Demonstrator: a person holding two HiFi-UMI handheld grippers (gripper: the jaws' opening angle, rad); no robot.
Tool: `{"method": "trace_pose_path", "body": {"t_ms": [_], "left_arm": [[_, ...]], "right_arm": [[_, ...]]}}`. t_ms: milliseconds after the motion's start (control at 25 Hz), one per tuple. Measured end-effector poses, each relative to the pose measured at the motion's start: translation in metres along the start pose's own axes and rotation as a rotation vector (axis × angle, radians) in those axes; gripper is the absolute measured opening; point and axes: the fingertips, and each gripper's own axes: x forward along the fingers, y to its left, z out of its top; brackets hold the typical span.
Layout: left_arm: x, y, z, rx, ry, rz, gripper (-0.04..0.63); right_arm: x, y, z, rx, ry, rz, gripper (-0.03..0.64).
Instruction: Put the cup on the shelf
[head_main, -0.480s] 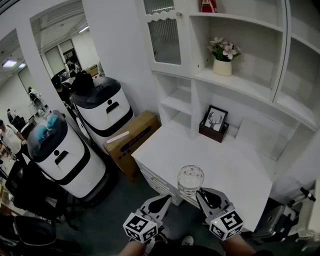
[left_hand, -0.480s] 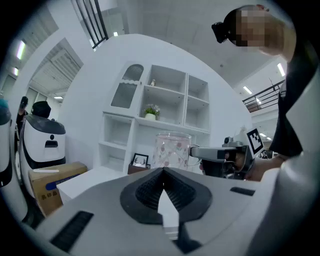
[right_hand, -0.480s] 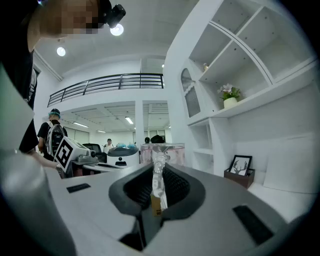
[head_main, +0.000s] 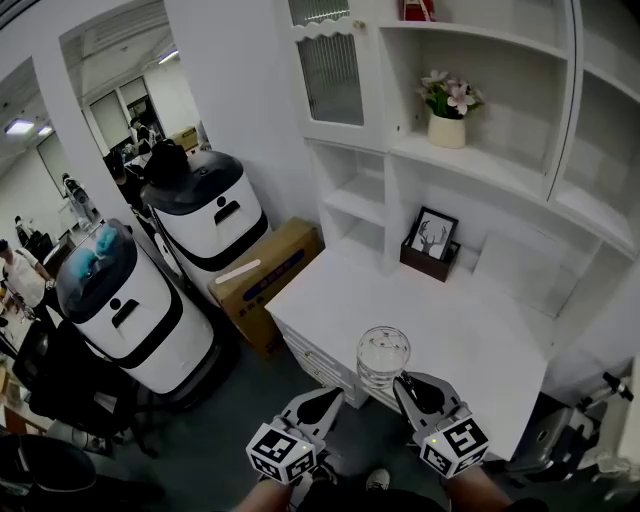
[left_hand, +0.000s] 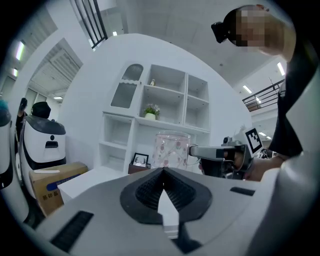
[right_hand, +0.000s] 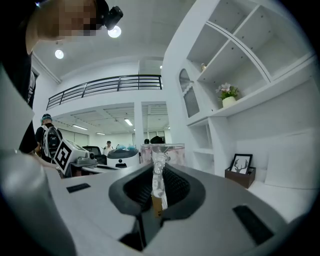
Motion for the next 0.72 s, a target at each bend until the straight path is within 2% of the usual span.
{"method": "trace_pose_path", "body": {"t_ms": [720], "left_arm": [[0.006, 0.010, 0.010, 0.017, -0.002, 0.021, 0.005]], "right_arm": [[0.016, -0.007, 0.003, -0.013, -0.006, 0.019, 0.029]]}}
